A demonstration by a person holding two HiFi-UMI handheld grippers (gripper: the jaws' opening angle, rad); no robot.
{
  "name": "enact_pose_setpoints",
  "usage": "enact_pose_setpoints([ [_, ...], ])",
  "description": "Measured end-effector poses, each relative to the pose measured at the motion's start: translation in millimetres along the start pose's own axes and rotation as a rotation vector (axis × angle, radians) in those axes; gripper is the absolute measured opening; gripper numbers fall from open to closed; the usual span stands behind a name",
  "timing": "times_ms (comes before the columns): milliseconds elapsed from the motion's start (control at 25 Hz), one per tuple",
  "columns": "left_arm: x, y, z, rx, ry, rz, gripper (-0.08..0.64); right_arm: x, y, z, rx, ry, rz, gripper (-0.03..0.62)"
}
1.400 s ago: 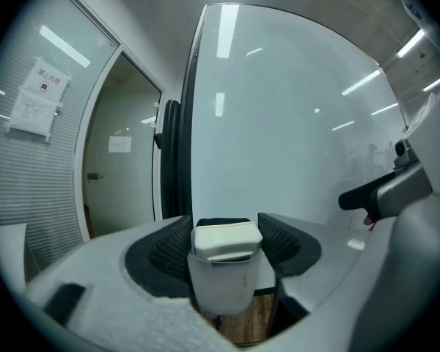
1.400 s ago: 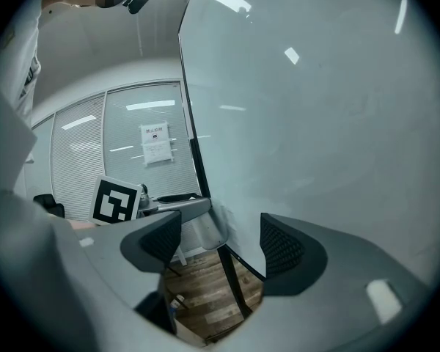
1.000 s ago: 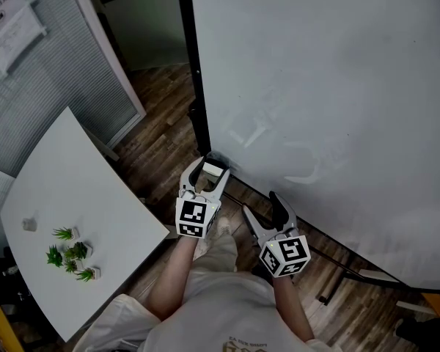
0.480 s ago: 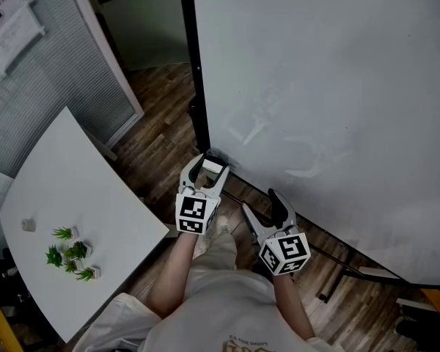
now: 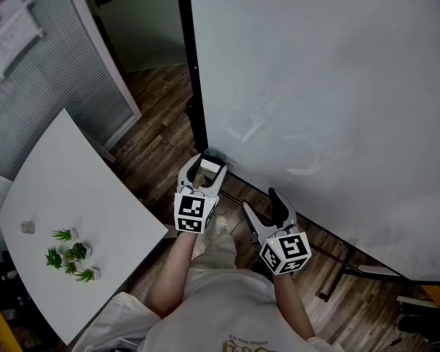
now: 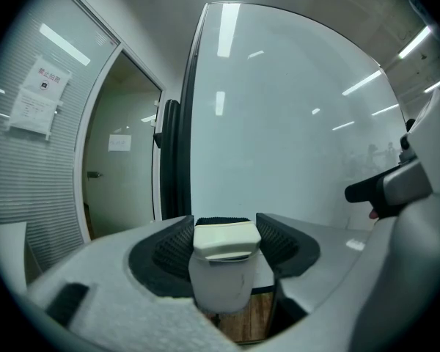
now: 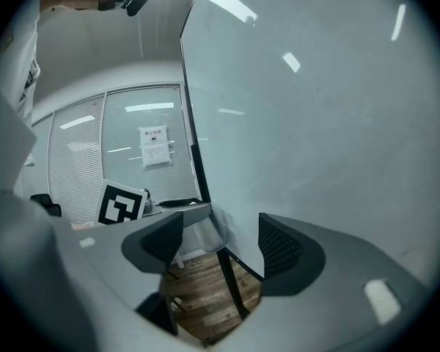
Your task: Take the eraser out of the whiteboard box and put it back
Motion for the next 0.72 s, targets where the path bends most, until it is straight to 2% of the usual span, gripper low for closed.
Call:
enact_pose_setpoints([
  [720, -1.2, -4.1, 4.5, 0.000, 0.005, 0.002, 0.259, 3.9, -5.7, 6.5, -0.013, 0.003, 0.010, 0.325],
])
Point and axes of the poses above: the fingertips, and each gripper's own axes: z backward along the fingers, x to its left, y out of its underside, the point moved 6 cm from there along z, backward along the fingers, and after that the axes turned 15 degrees about z, right-handed, at the moved point
